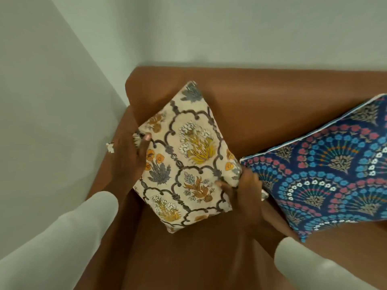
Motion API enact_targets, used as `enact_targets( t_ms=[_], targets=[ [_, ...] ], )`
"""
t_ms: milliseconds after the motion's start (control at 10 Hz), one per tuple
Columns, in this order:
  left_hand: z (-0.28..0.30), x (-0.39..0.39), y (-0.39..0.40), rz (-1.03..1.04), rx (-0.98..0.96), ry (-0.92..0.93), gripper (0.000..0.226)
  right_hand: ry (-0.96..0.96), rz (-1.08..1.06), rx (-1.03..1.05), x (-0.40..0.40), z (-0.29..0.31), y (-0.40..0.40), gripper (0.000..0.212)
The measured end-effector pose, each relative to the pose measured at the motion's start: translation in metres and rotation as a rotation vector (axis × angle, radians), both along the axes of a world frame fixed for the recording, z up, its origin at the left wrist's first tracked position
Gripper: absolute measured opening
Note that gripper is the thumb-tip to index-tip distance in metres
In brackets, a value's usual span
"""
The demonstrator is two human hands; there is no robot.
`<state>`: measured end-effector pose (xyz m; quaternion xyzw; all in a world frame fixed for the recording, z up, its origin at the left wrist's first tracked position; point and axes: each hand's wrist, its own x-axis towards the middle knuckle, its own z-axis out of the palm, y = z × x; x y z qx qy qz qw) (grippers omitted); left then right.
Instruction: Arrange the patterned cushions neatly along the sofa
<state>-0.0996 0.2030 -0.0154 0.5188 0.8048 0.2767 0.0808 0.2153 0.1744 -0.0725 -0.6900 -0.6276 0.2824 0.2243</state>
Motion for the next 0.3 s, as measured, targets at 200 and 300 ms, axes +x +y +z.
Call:
enact_targets(
  t_ms=[200,300],
  targets=[
    [-0.022,0.017,0.012,-0.010,-0.218,-0.032,0.087,-0.166,0.121,0.050,0.030,0.006,0.042,0.069],
    [-0.025,0.029,0.012,0.095,-0.218,-0.101,0.102,-0.191,0.178,0.089,0.037,-0.004,0.042,0.080]
  ],
)
